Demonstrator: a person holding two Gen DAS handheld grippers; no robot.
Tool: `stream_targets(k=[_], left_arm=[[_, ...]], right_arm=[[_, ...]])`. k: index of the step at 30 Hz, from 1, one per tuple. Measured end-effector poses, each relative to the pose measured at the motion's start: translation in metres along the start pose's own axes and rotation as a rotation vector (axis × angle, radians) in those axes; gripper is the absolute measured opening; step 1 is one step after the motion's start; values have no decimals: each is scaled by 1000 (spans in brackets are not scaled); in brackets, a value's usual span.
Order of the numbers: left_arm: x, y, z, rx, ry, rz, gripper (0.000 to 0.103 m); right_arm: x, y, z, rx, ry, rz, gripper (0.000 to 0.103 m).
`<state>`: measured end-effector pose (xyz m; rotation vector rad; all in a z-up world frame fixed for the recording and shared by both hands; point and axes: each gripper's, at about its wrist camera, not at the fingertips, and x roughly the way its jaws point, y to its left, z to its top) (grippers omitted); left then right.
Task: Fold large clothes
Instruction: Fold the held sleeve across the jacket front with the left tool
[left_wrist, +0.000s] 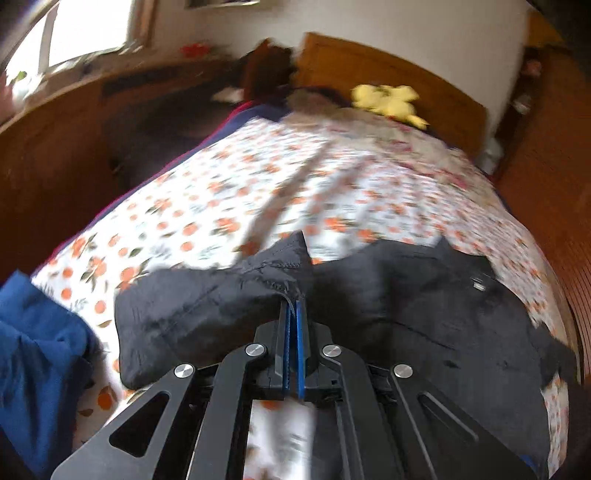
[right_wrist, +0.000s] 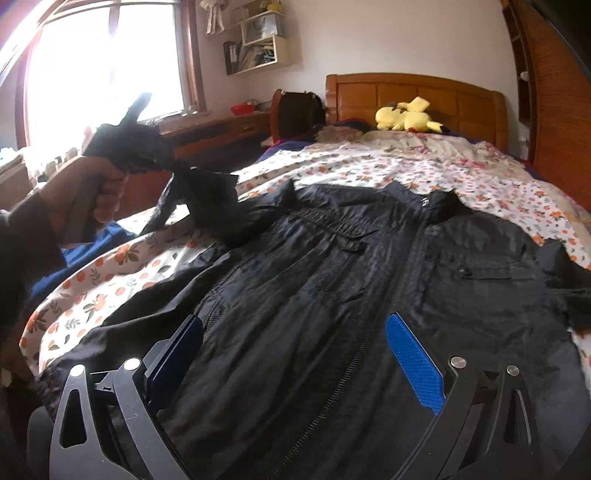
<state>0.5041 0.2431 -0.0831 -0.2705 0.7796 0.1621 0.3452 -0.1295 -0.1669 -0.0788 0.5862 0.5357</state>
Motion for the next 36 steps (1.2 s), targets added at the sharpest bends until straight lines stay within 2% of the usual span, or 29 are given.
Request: stream_targets(k=[4, 7, 10, 13, 17, 21, 25, 28, 36], left_arm=[[-29, -60, -14, 103, -6, -60, 2], [-47, -100, -38, 185, -12, -96, 2], [-59, -129, -71, 272, -12, -98, 3], [-59, -145, -101, 317, 2, -87, 5], [-59, -147, -130, 367, -3, -56, 8], [-68, -142, -149, 384, -21, -54, 35], [-76, -132, -156, 394, -53, -31, 48], [-69, -120, -153, 380, -37, -4, 53], [-25, -72, -146, 329, 69, 87, 53]], right_arm=[[-18, -14, -3, 9, -15, -24, 96], [-30, -26, -4, 17, -29, -44, 96], [-38, -38, -3, 29, -40, -63, 96], [-45, -46, 0, 47, -55, -70, 96], [-51, -48, 4, 49, -75, -64, 96], [-53, -44, 6, 41, -81, -49, 96], [-51, -39, 4, 29, -76, -40, 96], [-51, -36, 4, 22, -75, -36, 96], [-54, -29, 6, 9, -79, -36, 96]])
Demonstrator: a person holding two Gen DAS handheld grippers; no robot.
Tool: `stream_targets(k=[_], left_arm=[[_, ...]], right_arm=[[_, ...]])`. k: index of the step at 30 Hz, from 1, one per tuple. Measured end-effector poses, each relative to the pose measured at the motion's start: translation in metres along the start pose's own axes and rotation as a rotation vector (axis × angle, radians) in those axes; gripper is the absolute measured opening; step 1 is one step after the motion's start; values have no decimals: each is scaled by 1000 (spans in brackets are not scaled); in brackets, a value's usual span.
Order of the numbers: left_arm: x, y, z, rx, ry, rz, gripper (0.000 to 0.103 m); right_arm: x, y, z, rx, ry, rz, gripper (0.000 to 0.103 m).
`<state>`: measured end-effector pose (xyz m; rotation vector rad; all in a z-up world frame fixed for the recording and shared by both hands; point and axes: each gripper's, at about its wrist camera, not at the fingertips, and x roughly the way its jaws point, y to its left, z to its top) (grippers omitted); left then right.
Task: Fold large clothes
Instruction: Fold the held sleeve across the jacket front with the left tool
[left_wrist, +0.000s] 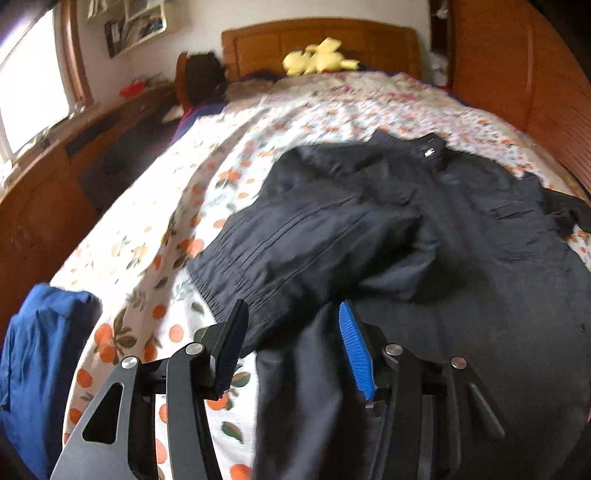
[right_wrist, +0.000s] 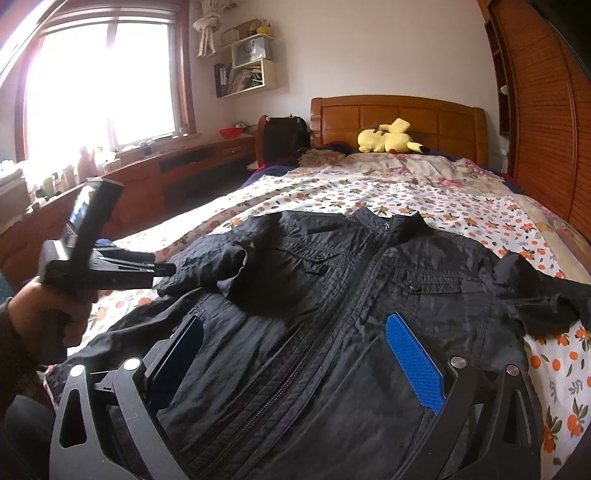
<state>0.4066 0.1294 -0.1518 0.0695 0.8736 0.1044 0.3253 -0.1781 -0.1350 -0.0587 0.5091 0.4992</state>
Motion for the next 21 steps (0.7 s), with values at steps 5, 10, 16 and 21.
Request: stream_targets(k=[5, 10, 16, 21], left_arm=[[32, 21, -4, -16, 87, 24, 53], [62, 29, -5, -19, 170, 10, 51], [69, 34, -3, -73, 162, -22, 18], [37, 24, 7, -57, 54, 15, 15]], right_arm=[[1, 0, 1, -1, -1, 2, 96], [4, 2, 1, -7, 8, 2, 96], [6, -1, 0, -6, 12, -1, 96], [4, -3, 0, -4, 12, -11, 96]])
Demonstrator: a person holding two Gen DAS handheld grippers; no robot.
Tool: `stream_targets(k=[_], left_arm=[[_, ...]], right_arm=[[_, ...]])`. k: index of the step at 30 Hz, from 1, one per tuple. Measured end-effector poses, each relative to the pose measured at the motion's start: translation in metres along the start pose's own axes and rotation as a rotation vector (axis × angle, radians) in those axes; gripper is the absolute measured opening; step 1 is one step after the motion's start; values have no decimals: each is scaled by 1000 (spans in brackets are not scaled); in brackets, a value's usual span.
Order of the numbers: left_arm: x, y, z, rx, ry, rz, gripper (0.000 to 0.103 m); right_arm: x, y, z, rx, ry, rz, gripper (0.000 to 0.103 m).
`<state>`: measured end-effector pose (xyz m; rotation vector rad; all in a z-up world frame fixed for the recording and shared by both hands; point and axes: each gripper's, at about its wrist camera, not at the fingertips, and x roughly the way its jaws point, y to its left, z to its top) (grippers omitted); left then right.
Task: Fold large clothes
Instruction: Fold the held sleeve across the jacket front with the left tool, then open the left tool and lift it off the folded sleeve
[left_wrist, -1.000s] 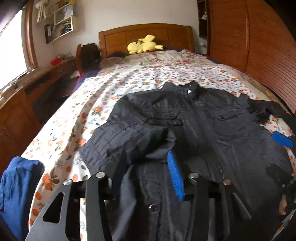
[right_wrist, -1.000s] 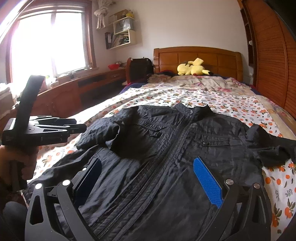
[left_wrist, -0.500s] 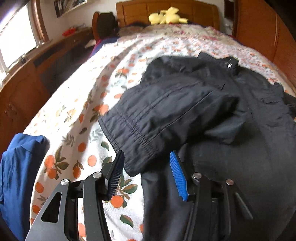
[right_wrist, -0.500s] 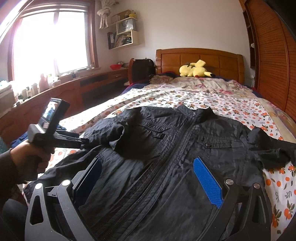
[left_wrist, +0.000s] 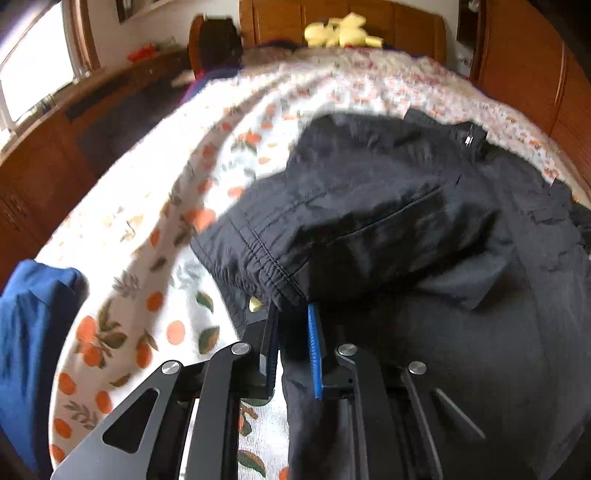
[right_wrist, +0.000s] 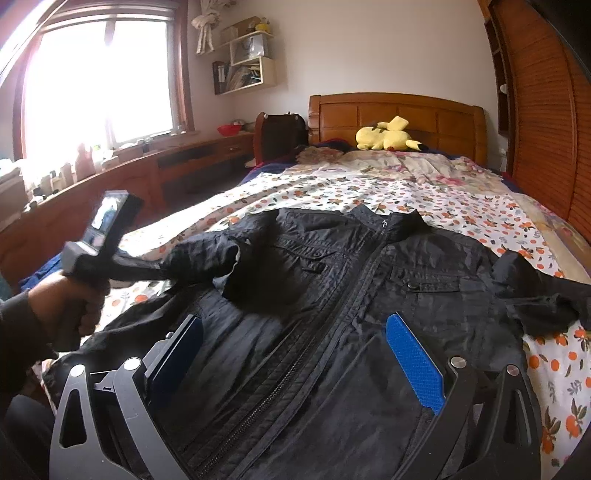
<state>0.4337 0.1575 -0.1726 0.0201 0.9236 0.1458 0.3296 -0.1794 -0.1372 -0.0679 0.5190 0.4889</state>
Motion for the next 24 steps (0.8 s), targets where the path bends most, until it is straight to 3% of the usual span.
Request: stream_targets(k=[3, 11, 20, 23, 24], left_arm=[[-28, -13, 5, 27, -79, 4, 10], [-104, -77, -6, 117, -226, -121, 7], [-136, -123, -53, 138, -258, -250, 7], [-140, -126, -64, 145, -261, -255, 11], [-141, -124, -67, 145, -265, -258, 19]], right_arm=[[-3, 0, -1, -3, 1, -9, 96], [-19, -4, 1, -6, -5, -49, 96], [-42, -10, 5, 0, -20, -106, 96], [-43, -13, 5, 7, -10, -121, 96], [-44, -12, 4, 8, -9, -123, 96]])
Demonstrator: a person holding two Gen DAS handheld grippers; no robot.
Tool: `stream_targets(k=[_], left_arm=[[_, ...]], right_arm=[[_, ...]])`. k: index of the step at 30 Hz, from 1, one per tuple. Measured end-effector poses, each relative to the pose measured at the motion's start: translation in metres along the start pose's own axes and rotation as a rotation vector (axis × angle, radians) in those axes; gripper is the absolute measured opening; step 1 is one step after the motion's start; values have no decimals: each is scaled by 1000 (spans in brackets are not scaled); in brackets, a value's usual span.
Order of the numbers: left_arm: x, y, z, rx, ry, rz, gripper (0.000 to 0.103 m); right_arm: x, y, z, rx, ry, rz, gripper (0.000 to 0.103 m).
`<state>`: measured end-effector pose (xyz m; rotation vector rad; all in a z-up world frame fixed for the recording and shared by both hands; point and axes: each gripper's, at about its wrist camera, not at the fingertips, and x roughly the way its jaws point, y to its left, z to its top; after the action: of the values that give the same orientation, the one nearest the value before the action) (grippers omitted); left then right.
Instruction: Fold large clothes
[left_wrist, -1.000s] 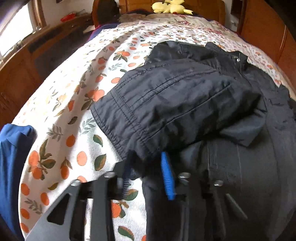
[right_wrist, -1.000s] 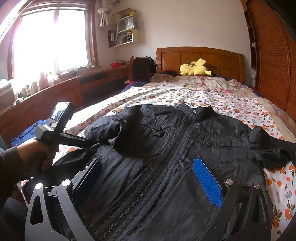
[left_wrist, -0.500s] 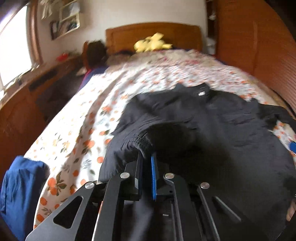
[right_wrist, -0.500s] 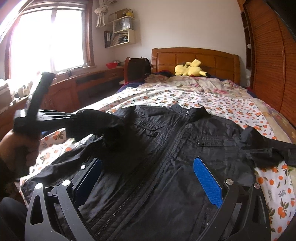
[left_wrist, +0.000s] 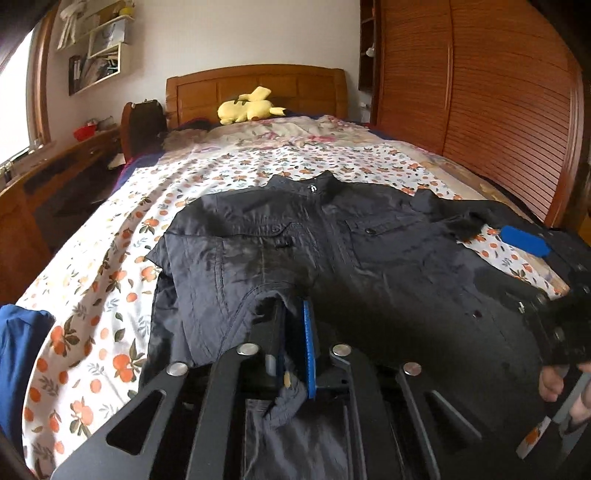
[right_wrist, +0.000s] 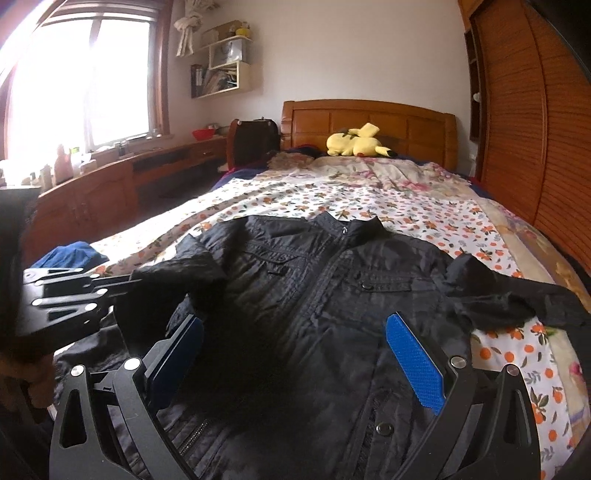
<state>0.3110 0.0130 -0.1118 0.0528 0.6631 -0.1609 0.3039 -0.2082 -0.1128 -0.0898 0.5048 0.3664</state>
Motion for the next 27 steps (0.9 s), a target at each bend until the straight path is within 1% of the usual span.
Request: stream_targets(k=[1, 2, 3, 4, 5, 7, 8, 9, 10, 11, 12, 16, 18, 21, 27], left_arm=[[-5, 0, -4, -2, -4, -1, 31], [-10, 1, -8, -8, -16, 2, 39], [-15, 5, -10, -14, -24, 5, 49], [-20, 8, -14, -20, -33, 8, 55], [-25, 10, -17, -24, -40, 11, 58], [-34, 18, -23, -34, -58, 26, 73], [-38, 25, -25, -40, -67, 36, 76], [-44, 31, -28, -46, -77, 44, 82], [-50, 37, -34, -55, -91, 57, 92], [-53, 41, -37, -61, -98, 66, 96], [-57, 46, -40, -67, -105, 75, 99], [-68, 66, -52, -75, -104, 124, 100], [-74, 74, -56, -67, -109, 153, 100], [-83, 85, -61, -71, -116, 169, 100], [-98, 107, -74, -97, -118, 186, 100]], right_arm=[[0, 0, 0, 0, 0, 0, 96], [0, 0, 0, 0, 0, 0, 96], [0, 1, 0, -1, -1, -1, 96], [0, 1, 0, -1, -3, 2, 96], [1, 1, 0, -3, -4, 7, 96], [1, 6, 1, -10, -4, 22, 96], [2, 10, 1, -17, -5, 38, 96], [2, 16, 2, -24, -3, 51, 96], [3, 21, 1, -35, -1, 68, 96], [5, 28, 1, -49, 3, 86, 96], [8, 36, 0, -61, 8, 99, 96], [22, 63, -5, -103, 44, 150, 96], [29, 77, -9, -121, 58, 170, 88], [40, 94, -13, -132, 70, 191, 87], [63, 130, -20, -162, 125, 272, 85]])
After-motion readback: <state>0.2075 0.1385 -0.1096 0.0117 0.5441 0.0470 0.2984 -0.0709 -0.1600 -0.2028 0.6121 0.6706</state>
